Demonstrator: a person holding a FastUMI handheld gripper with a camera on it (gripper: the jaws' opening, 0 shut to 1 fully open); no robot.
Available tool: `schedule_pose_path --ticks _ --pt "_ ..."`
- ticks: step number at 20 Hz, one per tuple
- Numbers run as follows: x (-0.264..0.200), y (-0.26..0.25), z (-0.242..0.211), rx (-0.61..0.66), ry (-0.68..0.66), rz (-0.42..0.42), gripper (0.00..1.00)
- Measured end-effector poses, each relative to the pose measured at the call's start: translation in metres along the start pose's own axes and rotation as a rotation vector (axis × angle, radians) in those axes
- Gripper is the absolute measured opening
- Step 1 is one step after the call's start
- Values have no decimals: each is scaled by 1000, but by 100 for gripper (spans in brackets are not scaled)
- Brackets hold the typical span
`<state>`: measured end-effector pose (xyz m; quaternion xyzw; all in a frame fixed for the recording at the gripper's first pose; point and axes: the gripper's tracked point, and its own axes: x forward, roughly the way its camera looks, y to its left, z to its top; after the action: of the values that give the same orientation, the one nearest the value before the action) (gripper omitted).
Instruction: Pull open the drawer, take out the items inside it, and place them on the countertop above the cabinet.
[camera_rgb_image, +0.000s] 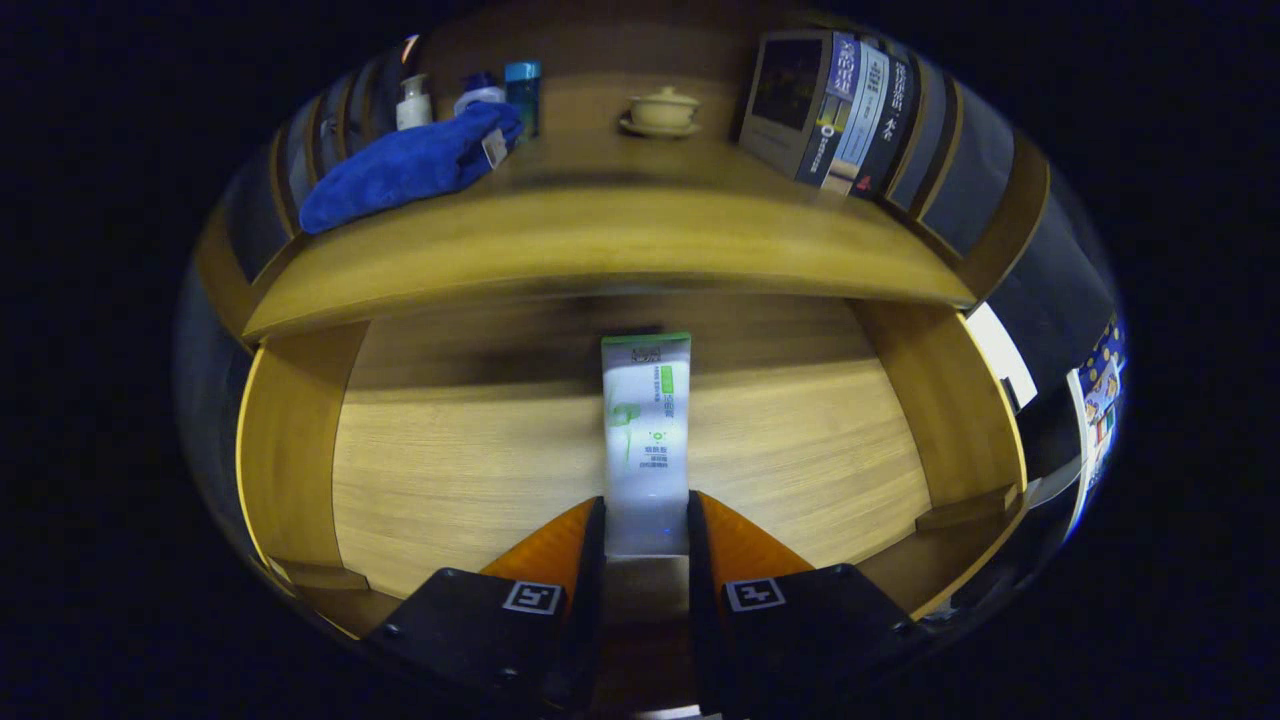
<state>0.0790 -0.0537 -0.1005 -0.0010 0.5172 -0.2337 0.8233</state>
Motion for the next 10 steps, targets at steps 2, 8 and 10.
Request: schedule_pose_path --ticks 2,8,10 --pt "-17 -11 -5 -4 -10 -34 46" --pt "-60 -47 -11 71 -72 -91 45" --pt "-75 -60 -2 81 -116 -115 45"
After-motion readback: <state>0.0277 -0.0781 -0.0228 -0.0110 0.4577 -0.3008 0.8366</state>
